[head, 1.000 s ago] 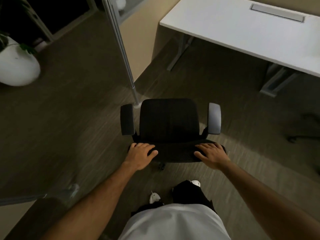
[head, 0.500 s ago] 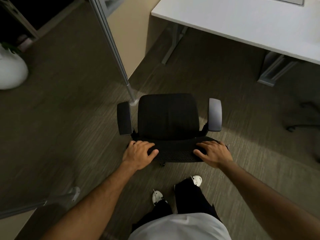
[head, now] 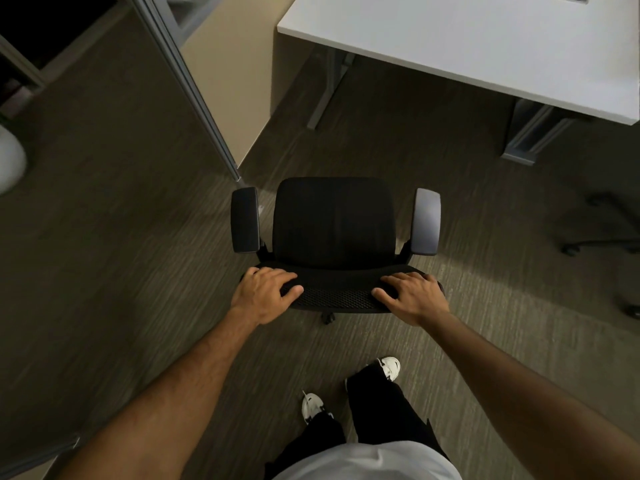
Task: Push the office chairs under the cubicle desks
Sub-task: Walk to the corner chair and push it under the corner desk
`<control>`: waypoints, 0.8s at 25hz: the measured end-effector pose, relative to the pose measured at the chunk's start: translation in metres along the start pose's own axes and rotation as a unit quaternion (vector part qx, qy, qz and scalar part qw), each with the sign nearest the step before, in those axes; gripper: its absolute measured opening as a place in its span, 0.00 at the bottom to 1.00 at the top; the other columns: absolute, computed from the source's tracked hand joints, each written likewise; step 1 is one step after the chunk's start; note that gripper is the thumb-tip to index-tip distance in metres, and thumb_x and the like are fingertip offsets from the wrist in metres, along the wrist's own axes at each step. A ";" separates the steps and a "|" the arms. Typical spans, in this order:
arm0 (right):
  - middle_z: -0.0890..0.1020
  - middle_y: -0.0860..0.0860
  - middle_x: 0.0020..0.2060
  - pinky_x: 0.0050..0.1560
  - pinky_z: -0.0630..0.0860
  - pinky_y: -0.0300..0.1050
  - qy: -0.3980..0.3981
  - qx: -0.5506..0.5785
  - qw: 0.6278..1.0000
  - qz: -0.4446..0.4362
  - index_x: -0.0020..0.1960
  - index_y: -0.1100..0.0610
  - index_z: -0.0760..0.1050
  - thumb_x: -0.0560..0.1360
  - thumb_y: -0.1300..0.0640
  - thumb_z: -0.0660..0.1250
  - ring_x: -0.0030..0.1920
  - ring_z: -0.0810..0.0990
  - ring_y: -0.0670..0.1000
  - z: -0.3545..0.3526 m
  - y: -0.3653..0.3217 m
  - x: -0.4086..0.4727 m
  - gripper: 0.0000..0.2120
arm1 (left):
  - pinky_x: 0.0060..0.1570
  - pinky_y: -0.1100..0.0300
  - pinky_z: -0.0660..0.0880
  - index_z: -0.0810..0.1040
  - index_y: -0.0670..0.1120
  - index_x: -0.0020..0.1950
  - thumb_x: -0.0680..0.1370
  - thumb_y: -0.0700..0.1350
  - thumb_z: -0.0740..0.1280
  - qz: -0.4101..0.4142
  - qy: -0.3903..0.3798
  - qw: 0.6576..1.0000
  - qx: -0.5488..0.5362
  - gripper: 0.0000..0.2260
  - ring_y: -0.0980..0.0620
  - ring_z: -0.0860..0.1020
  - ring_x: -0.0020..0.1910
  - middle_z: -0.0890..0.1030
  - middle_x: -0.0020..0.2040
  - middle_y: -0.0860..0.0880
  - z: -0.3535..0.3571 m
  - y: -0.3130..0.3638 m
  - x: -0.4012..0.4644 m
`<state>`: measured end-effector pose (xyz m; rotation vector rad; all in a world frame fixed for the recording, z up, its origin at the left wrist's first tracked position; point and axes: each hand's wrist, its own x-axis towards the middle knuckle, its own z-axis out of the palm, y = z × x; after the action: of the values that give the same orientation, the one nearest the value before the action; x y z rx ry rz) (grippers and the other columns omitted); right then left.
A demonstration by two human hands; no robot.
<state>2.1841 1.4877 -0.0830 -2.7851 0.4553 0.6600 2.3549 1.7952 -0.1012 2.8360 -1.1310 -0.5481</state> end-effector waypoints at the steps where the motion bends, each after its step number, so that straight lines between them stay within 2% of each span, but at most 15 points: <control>1: 0.75 0.48 0.72 0.70 0.64 0.60 -0.002 0.005 1.000 0.004 0.75 0.45 0.69 0.75 0.24 0.38 0.73 0.70 0.53 -0.005 0.004 0.010 0.42 | 0.68 0.48 0.66 0.76 0.55 0.71 0.79 0.70 0.45 0.002 -0.004 1.000 0.003 0.33 0.53 0.76 0.67 0.80 0.67 0.54 -0.005 -0.001 0.014; 12: 0.76 0.50 0.70 0.69 0.66 0.62 -0.031 0.006 1.000 -0.003 0.75 0.46 0.68 0.74 0.23 0.37 0.71 0.72 0.54 -0.049 0.035 0.082 0.43 | 0.69 0.47 0.66 0.77 0.55 0.71 0.79 0.69 0.47 0.010 0.006 1.000 0.003 0.32 0.53 0.76 0.67 0.80 0.67 0.53 -0.040 -0.001 0.101; 20: 0.75 0.48 0.72 0.68 0.66 0.60 -0.028 0.021 0.998 0.045 0.76 0.45 0.68 0.75 0.24 0.39 0.71 0.71 0.53 -0.087 0.050 0.153 0.41 | 0.69 0.49 0.64 0.76 0.56 0.71 0.78 0.70 0.47 0.050 -0.017 0.998 0.019 0.32 0.54 0.75 0.68 0.79 0.68 0.54 -0.080 -0.022 0.208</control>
<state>2.3306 1.3780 -0.0869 -2.7130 0.5794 0.7366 2.5359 1.6641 -0.0944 2.7940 -1.2938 -0.5773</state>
